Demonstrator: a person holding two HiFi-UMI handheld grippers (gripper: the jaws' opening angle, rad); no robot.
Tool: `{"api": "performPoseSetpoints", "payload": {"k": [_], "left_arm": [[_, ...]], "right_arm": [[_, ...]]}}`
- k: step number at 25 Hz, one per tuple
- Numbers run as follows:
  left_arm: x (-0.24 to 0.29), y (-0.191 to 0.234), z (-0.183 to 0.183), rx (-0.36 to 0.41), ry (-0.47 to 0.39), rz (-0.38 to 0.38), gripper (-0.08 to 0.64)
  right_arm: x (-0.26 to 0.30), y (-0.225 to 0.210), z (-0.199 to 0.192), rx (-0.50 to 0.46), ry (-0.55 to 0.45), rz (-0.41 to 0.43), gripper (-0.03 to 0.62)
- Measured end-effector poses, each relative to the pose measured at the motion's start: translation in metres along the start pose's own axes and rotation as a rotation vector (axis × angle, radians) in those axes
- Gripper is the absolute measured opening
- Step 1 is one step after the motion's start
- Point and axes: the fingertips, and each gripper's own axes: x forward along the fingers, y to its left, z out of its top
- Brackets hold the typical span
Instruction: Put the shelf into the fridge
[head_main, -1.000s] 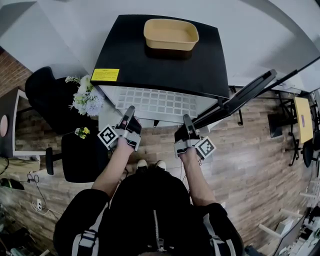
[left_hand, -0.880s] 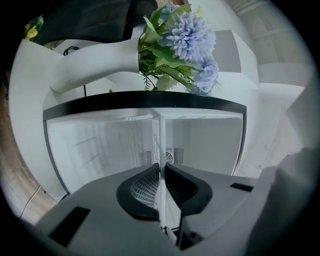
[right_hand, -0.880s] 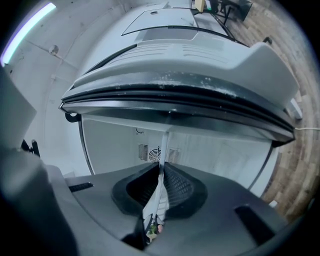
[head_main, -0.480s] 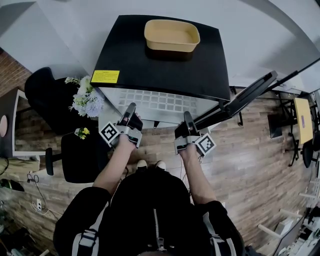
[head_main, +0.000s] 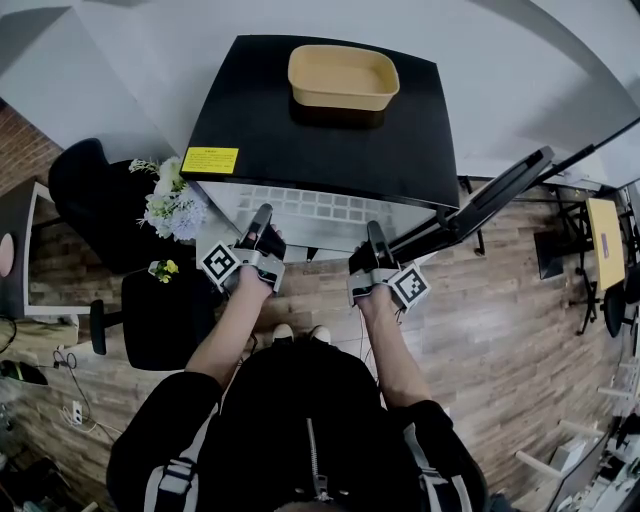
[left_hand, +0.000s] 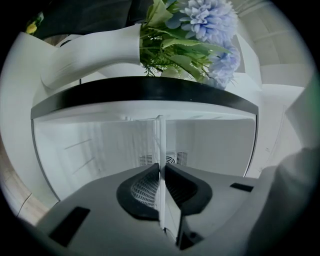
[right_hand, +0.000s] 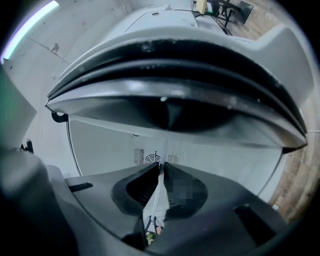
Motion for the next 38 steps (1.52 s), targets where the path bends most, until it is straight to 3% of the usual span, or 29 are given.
{"api": "performPoseSetpoints", "payload": {"k": [23, 30, 34, 38], "left_arm": [[0.014, 0.004, 0.005, -0.005, -0.01, -0.002, 0.044], [0.001, 0.004, 0.003, -0.006, -0.003, 0.004, 0.044], [-0.011, -0.002, 0.002, 0.06, 0.016, 0.005, 0.044], [-0.023, -0.012, -0.001, 0.194, 0.061, 0.02, 0.043]], "right_arm": [[0.013, -0.003, 0.006, -0.005, -0.026, -0.007, 0.029], [0.006, 0.0, 0.003, -0.009, -0.021, -0.008, 0.055], [-0.004, 0.003, -0.002, -0.049, -0.005, -0.007, 0.049], [-0.014, 0.012, -0.009, -0.183, 0.04, -0.026, 0.037]]}}
